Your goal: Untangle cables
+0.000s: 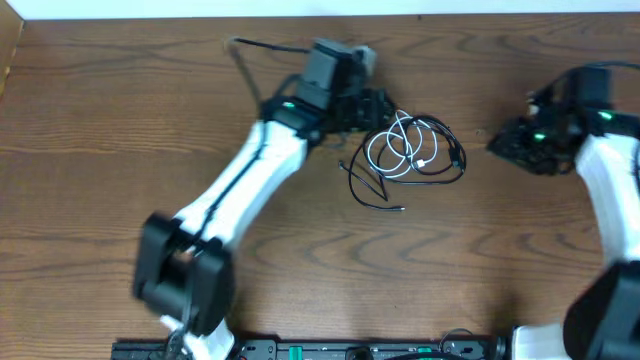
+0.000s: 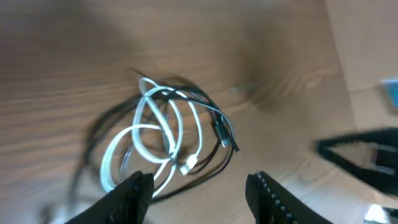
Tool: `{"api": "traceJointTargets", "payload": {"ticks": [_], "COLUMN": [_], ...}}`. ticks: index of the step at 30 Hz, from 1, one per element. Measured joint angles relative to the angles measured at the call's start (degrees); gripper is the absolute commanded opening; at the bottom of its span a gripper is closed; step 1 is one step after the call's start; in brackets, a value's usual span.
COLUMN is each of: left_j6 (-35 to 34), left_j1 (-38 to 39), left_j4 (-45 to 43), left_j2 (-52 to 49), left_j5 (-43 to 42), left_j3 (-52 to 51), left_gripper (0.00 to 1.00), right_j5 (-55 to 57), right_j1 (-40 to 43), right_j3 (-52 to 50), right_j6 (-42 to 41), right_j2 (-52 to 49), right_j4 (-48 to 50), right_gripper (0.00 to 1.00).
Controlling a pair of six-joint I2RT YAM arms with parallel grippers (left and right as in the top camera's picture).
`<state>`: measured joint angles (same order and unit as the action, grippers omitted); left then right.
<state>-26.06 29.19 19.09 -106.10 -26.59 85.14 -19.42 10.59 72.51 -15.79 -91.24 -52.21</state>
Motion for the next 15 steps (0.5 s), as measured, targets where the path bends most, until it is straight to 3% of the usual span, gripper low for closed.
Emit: {"api": "traceJointTargets", "payload": {"ticks": [8, 15], "left_j6": [-6.03, -10.21], "left_j1": [2.56, 3.65], "left_j4": [-7.45, -13.86], "left_j2": [-14.25, -19.47], "left_j5": [2.54, 5.11], "left_j3": [0.0, 0.0], "left_gripper": [0.52, 0.52], "right_j5": [0.11, 0.09], "right_j1": [1.6, 1.31], "right_j3": [0.0, -0.07], "right_j6": [2.69, 3.28], "right_j2": [5.03, 5.01], "right_j4": [-5.16, -5.4], "right_gripper": [0.49, 0.48]}}
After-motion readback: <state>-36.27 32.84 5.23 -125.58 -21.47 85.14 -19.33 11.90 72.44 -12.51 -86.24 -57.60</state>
